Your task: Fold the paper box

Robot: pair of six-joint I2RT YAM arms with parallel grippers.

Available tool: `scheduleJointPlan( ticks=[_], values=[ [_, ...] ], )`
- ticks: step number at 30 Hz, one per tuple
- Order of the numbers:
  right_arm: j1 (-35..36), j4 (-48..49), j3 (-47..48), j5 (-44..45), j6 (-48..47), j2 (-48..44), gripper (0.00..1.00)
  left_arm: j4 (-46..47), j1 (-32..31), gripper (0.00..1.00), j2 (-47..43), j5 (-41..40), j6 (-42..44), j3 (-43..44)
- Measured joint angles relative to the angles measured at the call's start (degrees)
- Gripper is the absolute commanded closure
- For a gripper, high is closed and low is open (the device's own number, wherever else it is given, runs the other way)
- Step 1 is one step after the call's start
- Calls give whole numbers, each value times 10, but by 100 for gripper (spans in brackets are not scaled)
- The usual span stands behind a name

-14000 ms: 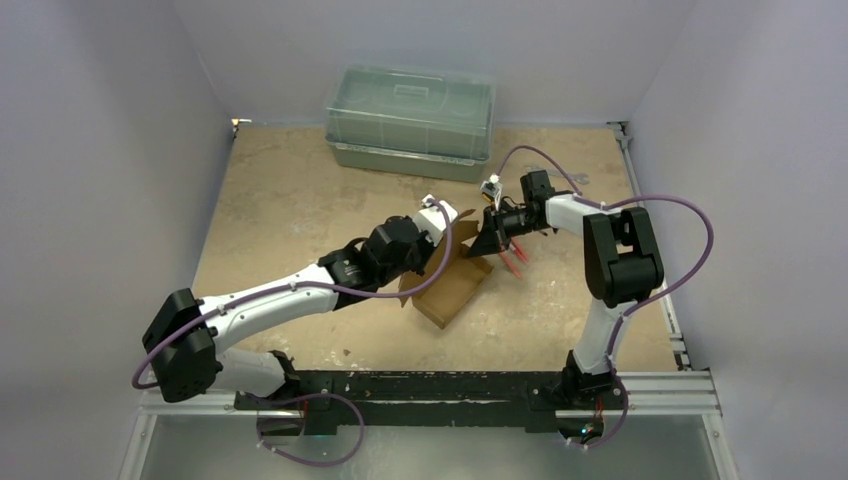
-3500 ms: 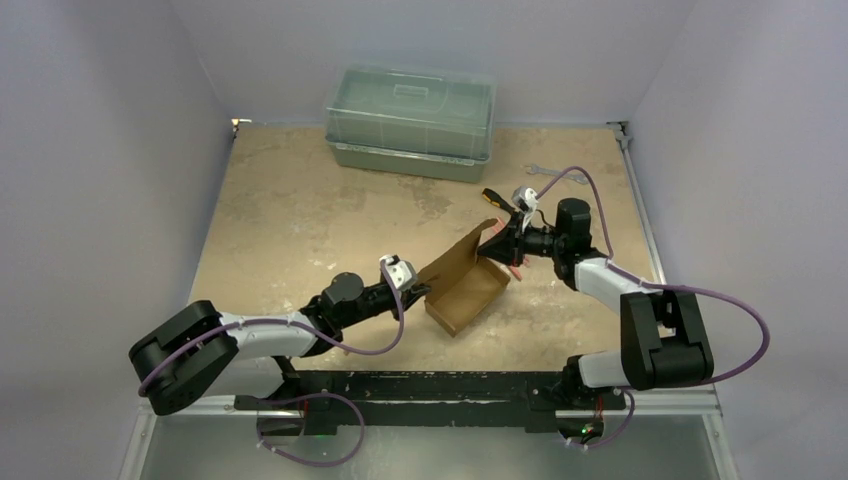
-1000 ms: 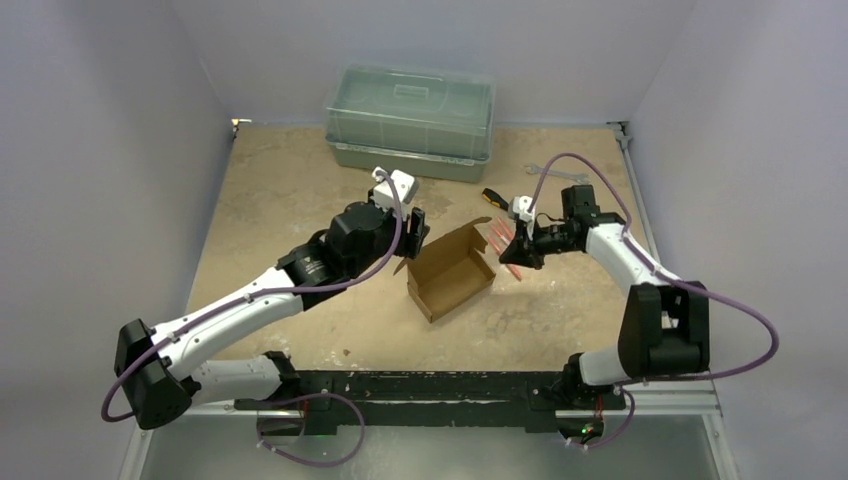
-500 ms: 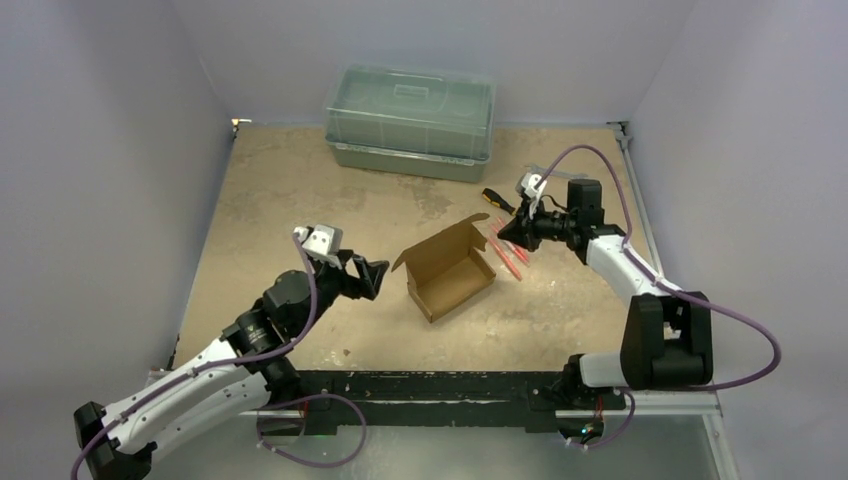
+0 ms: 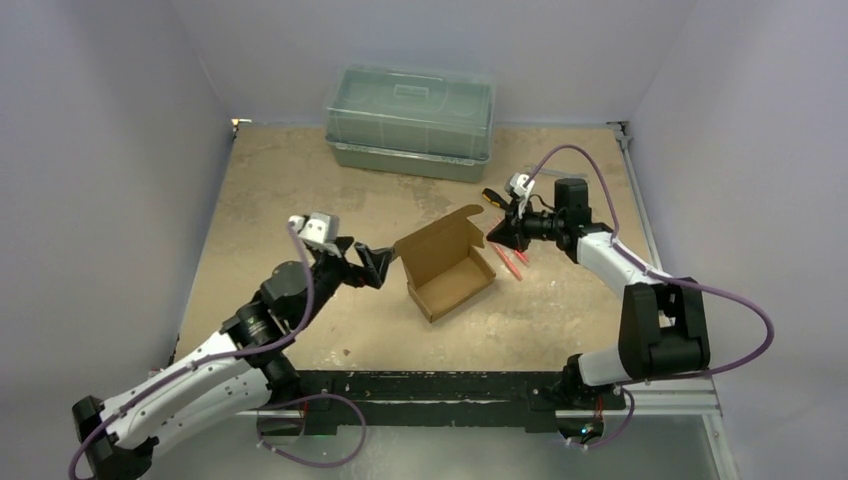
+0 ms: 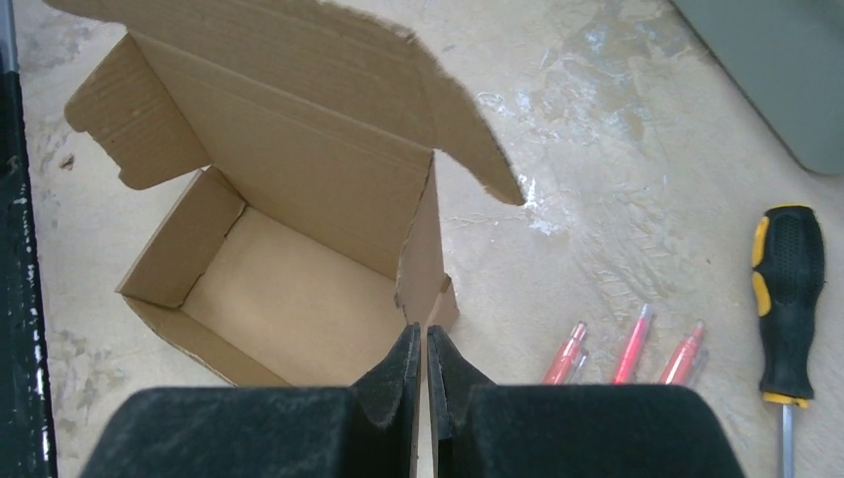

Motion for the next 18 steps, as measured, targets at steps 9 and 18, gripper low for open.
scheduleJointPlan(
  ticks=[9, 18],
  values=[
    [22, -6, 0, 0, -5, 18, 91, 27, 7, 1, 58, -19, -44, 12],
    [22, -17, 0, -1, -16, 6, 88, 116, 233, 5, 193, 158, -140, 1]
  ],
)
